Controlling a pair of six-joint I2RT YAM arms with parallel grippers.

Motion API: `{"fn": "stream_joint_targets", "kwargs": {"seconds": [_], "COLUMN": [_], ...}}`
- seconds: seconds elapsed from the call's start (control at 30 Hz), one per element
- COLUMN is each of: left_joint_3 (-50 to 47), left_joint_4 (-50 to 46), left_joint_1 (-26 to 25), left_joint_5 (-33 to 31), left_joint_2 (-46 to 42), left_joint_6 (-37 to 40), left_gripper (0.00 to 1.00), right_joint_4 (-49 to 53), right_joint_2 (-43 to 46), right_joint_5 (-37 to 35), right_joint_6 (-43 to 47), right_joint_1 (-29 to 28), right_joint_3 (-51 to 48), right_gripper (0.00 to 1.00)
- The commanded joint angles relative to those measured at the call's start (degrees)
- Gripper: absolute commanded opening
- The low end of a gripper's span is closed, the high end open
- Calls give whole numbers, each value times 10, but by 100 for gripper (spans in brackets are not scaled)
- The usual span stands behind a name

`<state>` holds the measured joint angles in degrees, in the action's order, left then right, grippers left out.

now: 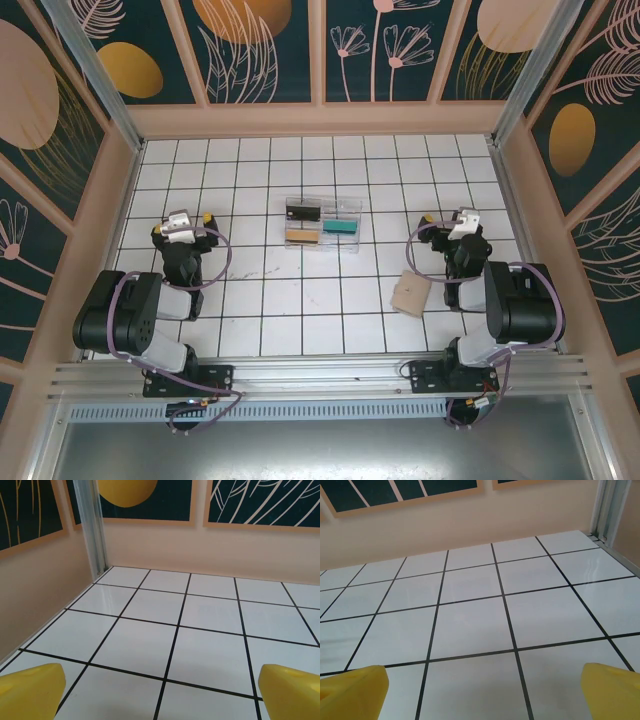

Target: Take the credit cards out of the card holder

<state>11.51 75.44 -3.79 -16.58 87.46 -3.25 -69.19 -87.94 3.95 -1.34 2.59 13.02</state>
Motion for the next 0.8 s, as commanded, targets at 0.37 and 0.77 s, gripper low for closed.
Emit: {"fn": "stream_joint_targets", "kwargs": {"seconds": [0.37, 0.77], "left_joint_3": [3, 15], "left_joint_4": [16, -25], "left_joint_1": [3, 5], "left_joint_5": [-5, -9], "left_joint_2": [-1, -23], "left_joint_6": [-9, -13], "left_gripper": [99, 99], "right_joint_4": [-9, -9], "right_joint_2": [-1, -1], "right_joint_5": [-8, -7], "right_joint_6": [6, 6], "right_joint_1": [0, -1], "right_joint_3": [10, 10], "right_gripper": [99, 99]}}
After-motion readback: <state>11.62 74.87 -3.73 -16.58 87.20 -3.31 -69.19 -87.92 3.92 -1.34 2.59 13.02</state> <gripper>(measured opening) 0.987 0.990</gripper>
